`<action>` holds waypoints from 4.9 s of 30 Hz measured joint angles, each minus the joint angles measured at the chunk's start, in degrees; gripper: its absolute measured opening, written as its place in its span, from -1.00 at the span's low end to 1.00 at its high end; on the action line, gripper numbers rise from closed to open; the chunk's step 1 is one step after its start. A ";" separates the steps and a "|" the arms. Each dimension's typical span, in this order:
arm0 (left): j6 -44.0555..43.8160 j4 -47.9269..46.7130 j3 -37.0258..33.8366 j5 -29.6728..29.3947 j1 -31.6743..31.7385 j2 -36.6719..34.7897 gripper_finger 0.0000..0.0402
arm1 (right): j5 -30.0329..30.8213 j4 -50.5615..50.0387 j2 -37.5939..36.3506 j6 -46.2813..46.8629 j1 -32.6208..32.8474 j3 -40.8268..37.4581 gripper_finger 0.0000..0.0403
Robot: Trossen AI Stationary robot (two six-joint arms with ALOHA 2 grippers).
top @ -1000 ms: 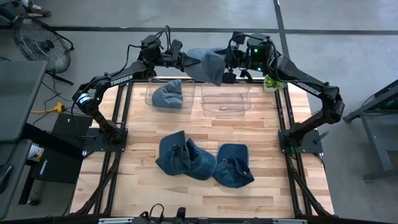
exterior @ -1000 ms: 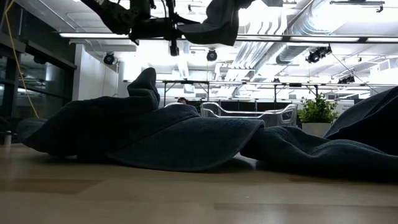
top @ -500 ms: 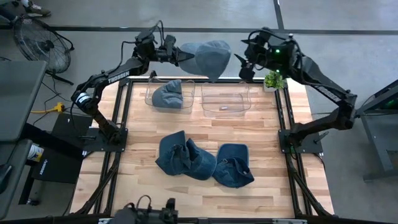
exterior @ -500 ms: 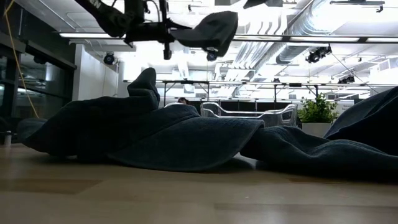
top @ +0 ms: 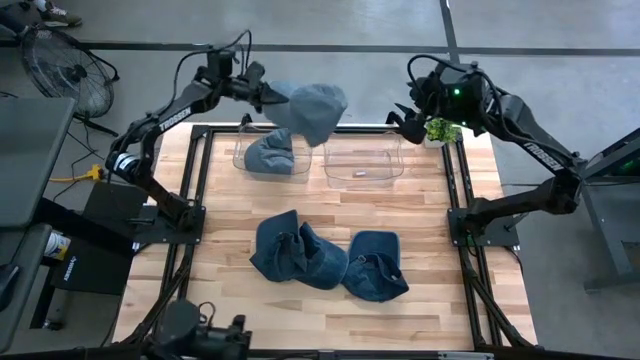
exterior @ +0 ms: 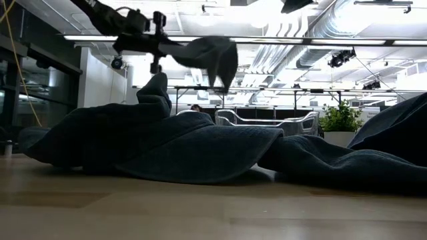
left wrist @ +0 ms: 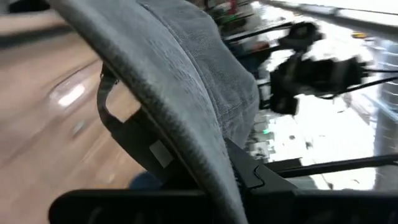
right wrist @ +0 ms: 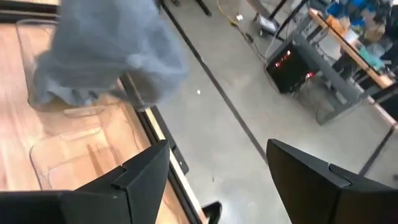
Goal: Pick & Place hat
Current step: Put the gray cap into the left transparent bin
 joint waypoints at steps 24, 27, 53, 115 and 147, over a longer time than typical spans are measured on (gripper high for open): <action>36.03 -53.04 0.06 -27.76 6.67 -17.89 -0.98 | -0.09 -2.18 2.70 5.60 -0.01 -0.04 0.31; 35.96 -56.41 0.06 -27.85 6.67 -18.94 -0.98 | -0.25 -2.20 3.45 5.62 -0.01 -0.04 0.31; 35.56 -60.08 11.40 -30.02 6.67 -23.69 -0.98 | -1.10 -2.01 6.54 5.07 -0.03 -0.07 0.31; 17.51 -28.37 -24.17 -46.11 -5.41 -15.81 -0.98 | -19.80 22.06 9.91 10.46 2.00 -9.01 0.31; 21.50 -29.37 -25.35 -46.89 -5.72 -17.28 -0.11 | -16.30 24.66 15.62 11.34 5.24 -9.01 0.31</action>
